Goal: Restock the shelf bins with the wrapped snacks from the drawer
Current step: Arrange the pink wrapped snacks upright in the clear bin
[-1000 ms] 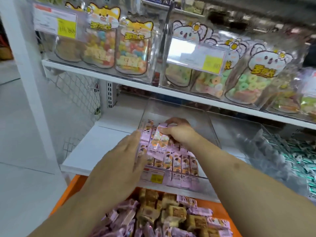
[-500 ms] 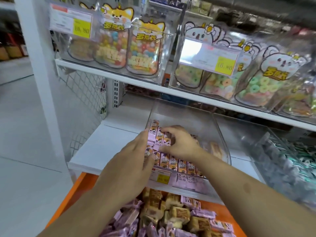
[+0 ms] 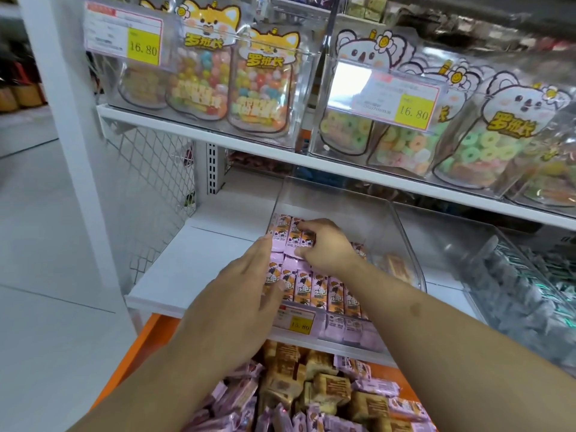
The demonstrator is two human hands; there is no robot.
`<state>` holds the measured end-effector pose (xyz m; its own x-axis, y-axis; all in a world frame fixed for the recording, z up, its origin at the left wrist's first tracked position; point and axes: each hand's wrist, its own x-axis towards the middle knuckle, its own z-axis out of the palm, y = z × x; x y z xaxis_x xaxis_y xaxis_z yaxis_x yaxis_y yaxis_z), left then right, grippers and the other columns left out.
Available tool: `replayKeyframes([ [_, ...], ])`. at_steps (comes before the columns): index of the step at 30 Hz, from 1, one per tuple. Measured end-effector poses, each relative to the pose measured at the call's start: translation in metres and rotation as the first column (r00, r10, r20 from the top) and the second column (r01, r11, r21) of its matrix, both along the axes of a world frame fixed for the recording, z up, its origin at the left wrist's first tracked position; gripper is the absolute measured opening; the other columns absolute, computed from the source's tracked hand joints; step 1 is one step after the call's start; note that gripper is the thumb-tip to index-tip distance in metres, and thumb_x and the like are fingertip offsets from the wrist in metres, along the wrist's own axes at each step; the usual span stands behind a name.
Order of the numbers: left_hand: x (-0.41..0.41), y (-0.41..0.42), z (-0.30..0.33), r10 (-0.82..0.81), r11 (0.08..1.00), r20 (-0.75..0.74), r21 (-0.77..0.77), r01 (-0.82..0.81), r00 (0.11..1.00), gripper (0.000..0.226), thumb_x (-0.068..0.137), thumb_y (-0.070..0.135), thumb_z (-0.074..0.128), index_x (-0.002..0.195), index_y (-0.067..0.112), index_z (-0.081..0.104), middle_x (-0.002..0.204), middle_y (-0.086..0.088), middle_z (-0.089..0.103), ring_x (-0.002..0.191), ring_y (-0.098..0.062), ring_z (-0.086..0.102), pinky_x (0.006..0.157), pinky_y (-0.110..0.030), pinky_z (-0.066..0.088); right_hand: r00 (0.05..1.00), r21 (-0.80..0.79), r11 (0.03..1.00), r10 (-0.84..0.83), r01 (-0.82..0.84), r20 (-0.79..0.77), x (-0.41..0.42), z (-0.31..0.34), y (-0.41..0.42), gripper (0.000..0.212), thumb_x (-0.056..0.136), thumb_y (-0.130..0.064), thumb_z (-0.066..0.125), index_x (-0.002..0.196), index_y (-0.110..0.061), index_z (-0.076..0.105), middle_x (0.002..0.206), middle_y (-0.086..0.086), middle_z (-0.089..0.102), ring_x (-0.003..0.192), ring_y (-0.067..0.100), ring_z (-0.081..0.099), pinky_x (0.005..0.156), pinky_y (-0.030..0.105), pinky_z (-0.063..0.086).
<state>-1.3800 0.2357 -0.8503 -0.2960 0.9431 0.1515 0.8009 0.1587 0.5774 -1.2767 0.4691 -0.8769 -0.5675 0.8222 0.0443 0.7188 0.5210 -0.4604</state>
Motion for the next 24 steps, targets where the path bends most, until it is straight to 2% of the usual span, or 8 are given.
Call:
replayKeyframes([
  [1, 0.000, 0.000, 0.000, -0.002, 1.000, 0.007, -0.002, 0.002, 1.000, 0.074, 0.106, 0.058, 0.033, 0.163, 0.041, -0.011, 0.171, 0.023, -0.002, 0.157, -0.003, 0.012, 0.123, -0.032, 0.025, 1.000, 0.006, 1.000, 0.010, -0.010, 0.006, 0.002, 0.000, -0.002, 0.067, 0.093, -0.025, 0.079, 0.154, -0.028, 0.050, 0.156, 0.003, 0.046, 0.097, 0.016, 0.071, 0.077, 0.026, 0.063],
  [3, 0.000, -0.001, 0.001, -0.008, 1.000, 0.030, -0.006, 0.008, 1.000, 0.074, 0.106, 0.058, 0.034, 0.163, 0.042, -0.011, 0.171, 0.023, -0.002, 0.157, -0.004, 0.013, 0.124, -0.034, 0.026, 0.999, 0.032, 0.999, 0.024, -0.025, 0.022, 0.009, 0.004, -0.012, 0.070, 0.091, -0.029, 0.079, 0.154, -0.030, 0.049, 0.155, 0.002, 0.049, 0.127, 0.024, 0.061, 0.103, 0.040, 0.057],
  [7, 0.007, -0.009, 0.002, -0.025, 0.999, 0.085, -0.041, 0.028, 0.996, 0.077, 0.105, 0.060, 0.035, 0.161, 0.044, -0.015, 0.171, 0.023, -0.009, 0.158, -0.006, 0.008, 0.127, -0.038, 0.022, 0.999, 0.063, 0.998, 0.014, -0.011, -0.051, 0.034, 0.020, -0.039, 0.061, 0.093, -0.031, 0.075, 0.150, -0.031, 0.054, 0.149, 0.001, 0.054, 0.136, 0.022, 0.051, 0.117, 0.040, 0.043],
  [13, 0.021, -0.041, 0.007, -0.020, 0.991, 0.095, -0.132, 0.032, 0.995, 0.080, 0.103, 0.065, 0.037, 0.162, 0.045, -0.014, 0.171, 0.019, -0.016, 0.160, -0.013, 0.004, 0.129, -0.042, 0.016, 0.991, 0.132, 0.990, 0.059, -0.042, -0.122, 0.089, 0.053, -0.115, 0.040, 0.099, -0.034, 0.069, 0.138, -0.028, 0.062, 0.139, -0.008, 0.057, 0.126, 0.011, 0.054, 0.110, 0.033, 0.045],
  [15, 0.027, -0.056, 0.007, -0.014, 0.992, 0.096, -0.127, 0.026, 0.995, 0.078, 0.102, 0.067, 0.037, 0.164, 0.044, -0.004, 0.172, 0.019, -0.010, 0.158, -0.018, 0.018, 0.127, -0.043, 0.023, 0.980, 0.082, 0.994, 0.093, -0.079, -0.178, 0.112, 0.057, -0.145, 0.030, 0.100, -0.031, 0.068, 0.130, -0.031, 0.065, 0.127, -0.016, 0.060, 0.110, 0.001, 0.057, 0.096, 0.025, 0.048],
  [18, 0.040, -0.075, -0.003, -0.029, 0.994, 0.061, -0.101, 0.035, 0.998, 0.069, 0.103, 0.060, 0.044, 0.162, 0.034, 0.021, 0.168, 0.017, 0.009, 0.138, -0.015, 0.049, 0.115, -0.035, 0.039, 0.971, -0.008, 0.992, 0.122, -0.126, -0.205, 0.147, 0.041, -0.179, 0.020, 0.099, -0.024, 0.069, 0.117, -0.031, 0.067, 0.108, -0.020, 0.061, 0.092, 0.002, 0.059, 0.077, 0.017, 0.047],
  [20, 0.052, -0.083, -0.017, -0.054, 0.992, 0.034, -0.109, 0.057, 0.998, 0.063, 0.101, 0.057, 0.048, 0.155, 0.028, 0.034, 0.159, 0.013, 0.021, 0.118, -0.012, 0.059, 0.104, -0.033, 0.046, 0.978, -0.067, 0.988, 0.125, -0.138, -0.168, 0.168, 0.015, -0.191, 0.017, 0.098, -0.023, 0.069, 0.113, -0.029, 0.066, 0.102, -0.018, 0.062, 0.086, 0.004, 0.059, 0.074, 0.018, 0.047],
  [24, 0.075, -0.087, -0.072, -0.134, 0.956, 0.012, -0.261, 0.132, 0.991, 0.054, 0.103, 0.052, 0.050, 0.148, 0.024, 0.041, 0.149, 0.012, 0.027, 0.127, -0.014, 0.053, 0.096, -0.026, 0.039, 0.994, -0.165, 0.985, 0.070, -0.056, 0.080, 0.201, -0.048, -0.191, 0.025, 0.098, -0.036, 0.068, 0.120, -0.024, 0.063, 0.107, -0.005, 0.063, 0.092, 0.013, 0.060, 0.076, 0.026, 0.045],
])
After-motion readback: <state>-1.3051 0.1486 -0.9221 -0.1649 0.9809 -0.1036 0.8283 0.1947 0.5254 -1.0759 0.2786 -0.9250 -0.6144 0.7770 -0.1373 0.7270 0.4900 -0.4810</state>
